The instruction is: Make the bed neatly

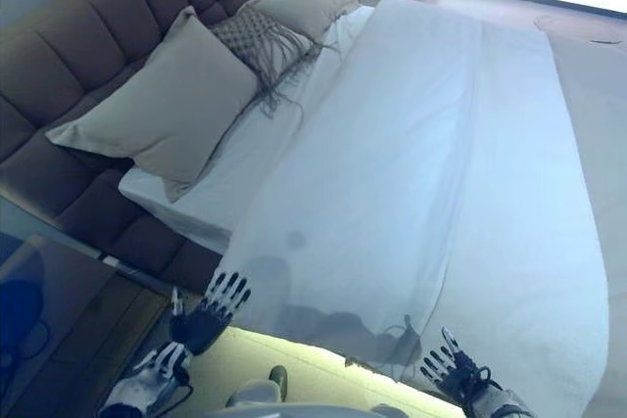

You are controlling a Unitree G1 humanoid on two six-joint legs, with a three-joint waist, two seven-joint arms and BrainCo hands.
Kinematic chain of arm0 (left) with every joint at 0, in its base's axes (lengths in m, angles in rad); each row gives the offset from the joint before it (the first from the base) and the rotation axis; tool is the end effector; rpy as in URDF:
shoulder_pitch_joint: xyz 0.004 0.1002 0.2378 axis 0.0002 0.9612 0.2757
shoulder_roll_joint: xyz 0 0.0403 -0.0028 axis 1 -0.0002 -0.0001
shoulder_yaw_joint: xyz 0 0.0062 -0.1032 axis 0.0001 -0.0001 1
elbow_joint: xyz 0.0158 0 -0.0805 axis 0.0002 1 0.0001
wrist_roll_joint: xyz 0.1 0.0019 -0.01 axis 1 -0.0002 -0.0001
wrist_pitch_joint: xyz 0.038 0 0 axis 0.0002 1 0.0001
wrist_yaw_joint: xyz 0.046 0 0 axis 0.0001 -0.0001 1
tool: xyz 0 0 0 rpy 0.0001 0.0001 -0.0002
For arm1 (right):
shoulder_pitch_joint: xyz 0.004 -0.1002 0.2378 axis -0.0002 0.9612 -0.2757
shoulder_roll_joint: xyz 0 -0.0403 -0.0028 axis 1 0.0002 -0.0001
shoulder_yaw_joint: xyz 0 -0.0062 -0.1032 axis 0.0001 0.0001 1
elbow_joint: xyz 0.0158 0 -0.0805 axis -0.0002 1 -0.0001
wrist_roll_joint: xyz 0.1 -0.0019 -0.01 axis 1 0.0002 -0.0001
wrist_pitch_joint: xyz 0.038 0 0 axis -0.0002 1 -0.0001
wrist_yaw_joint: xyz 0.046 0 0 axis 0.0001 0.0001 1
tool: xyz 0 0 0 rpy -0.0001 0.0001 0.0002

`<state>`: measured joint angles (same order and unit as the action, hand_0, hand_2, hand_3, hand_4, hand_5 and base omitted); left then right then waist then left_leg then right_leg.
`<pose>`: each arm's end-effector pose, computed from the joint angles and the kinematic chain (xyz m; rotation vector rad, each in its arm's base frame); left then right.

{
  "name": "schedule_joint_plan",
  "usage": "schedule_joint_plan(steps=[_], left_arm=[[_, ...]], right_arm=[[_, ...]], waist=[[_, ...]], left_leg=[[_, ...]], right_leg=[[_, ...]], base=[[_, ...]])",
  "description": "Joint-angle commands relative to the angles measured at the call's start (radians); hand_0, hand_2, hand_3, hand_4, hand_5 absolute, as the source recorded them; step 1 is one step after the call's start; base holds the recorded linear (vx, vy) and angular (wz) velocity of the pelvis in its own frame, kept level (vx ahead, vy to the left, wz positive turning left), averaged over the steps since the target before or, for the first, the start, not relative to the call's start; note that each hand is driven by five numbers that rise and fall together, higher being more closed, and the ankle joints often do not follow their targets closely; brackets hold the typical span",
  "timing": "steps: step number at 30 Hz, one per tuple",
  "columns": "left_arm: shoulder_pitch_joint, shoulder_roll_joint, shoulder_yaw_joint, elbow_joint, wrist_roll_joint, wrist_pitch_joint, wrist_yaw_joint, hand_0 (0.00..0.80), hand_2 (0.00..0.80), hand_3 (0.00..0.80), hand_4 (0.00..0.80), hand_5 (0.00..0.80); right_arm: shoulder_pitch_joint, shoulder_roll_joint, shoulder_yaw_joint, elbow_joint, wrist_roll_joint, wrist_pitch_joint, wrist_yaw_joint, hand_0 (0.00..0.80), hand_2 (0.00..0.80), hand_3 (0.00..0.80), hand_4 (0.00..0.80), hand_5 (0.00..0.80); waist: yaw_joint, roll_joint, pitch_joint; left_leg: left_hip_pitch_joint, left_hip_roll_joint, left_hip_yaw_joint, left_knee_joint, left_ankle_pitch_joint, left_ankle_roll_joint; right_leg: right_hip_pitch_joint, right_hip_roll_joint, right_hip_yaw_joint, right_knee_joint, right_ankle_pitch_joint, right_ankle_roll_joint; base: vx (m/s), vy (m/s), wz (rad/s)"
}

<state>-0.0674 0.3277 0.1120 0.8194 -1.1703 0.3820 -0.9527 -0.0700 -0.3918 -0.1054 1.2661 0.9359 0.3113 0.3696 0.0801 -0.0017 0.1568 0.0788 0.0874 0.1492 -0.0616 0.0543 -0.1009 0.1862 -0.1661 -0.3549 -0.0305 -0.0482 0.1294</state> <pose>0.1543 0.2495 -0.0636 -1.2448 0.2988 -0.3741 0.0836 -0.2799 -0.0947 0.8787 1.0140 -0.4371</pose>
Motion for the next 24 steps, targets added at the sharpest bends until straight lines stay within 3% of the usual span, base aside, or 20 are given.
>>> schedule_joint_plan(steps=[1,4,8,12,16,24], left_arm=[[-0.126,-0.017,-0.023,-0.033,-0.070,-0.035,0.015,0.000,0.000,0.000,0.000,0.000],[-0.163,-0.016,-0.033,-0.020,-0.104,-0.056,0.037,0.000,0.000,0.000,0.000,0.000],[-0.326,0.011,-0.087,0.015,-0.186,-0.126,0.067,0.000,0.000,0.000,0.000,0.000],[-0.481,0.082,-0.092,0.069,-0.288,-0.165,0.110,0.000,0.000,0.000,0.000,0.000],[-0.578,0.121,-0.092,0.119,-0.361,-0.214,0.203,0.000,0.000,0.000,0.000,0.000],[-0.710,0.192,-0.087,0.258,-0.497,-0.324,0.342,0.000,0.000,0.000,0.000,0.000]], right_arm=[[-0.037,-0.006,0.055,-0.018,-0.018,0.006,0.013,0.000,0.000,0.000,0.000,0.000],[-0.036,-0.009,0.077,-0.031,-0.039,0.002,0.005,0.000,0.000,0.000,0.000,0.000],[-0.107,-0.022,0.144,-0.032,-0.001,-0.045,0.015,0.000,0.000,0.000,0.000,0.000],[-0.204,-0.047,0.191,-0.057,0.017,-0.036,-0.015,0.000,0.000,0.000,0.000,0.000],[-0.238,-0.077,0.196,-0.055,0.008,-0.031,-0.004,0.000,0.000,0.000,0.000,0.000],[-0.306,-0.149,0.195,-0.034,0.019,-0.019,0.008,0.000,0.000,0.000,0.000,0.000]], waist=[[-0.031,0.020,-0.006],[-0.051,0.021,0.010],[-0.078,0.002,0.125],[-0.107,-0.021,0.214],[-0.132,-0.045,0.246],[-0.152,-0.081,0.302]], left_leg=[[0.017,0.022,0.022,0.066,-0.081,0.000],[-0.011,0.025,0.035,0.128,-0.100,0.002],[-0.156,0.039,0.037,0.268,-0.126,0.009],[-0.345,0.064,0.038,0.449,-0.160,0.021],[-0.460,0.066,0.024,0.564,-0.223,0.033],[-0.656,0.083,0.009,0.691,-0.253,0.049]], right_leg=[[-0.074,-0.011,0.041,0.121,-0.022,-0.014],[-0.102,-0.013,0.064,0.161,-0.038,-0.019],[-0.240,-0.014,0.116,0.262,-0.053,-0.034],[-0.448,-0.007,0.150,0.435,-0.068,-0.058],[-0.587,-0.005,0.187,0.571,-0.116,-0.059],[-0.794,-0.011,0.210,0.738,-0.144,-0.060]], base=[[0.081,0.103,-0.18],[0.014,0.100,-0.24],[-0.292,0.057,-0.23],[-0.293,0.053,-0.25],[-0.099,0.090,-0.24],[-0.123,0.056,-0.11]])
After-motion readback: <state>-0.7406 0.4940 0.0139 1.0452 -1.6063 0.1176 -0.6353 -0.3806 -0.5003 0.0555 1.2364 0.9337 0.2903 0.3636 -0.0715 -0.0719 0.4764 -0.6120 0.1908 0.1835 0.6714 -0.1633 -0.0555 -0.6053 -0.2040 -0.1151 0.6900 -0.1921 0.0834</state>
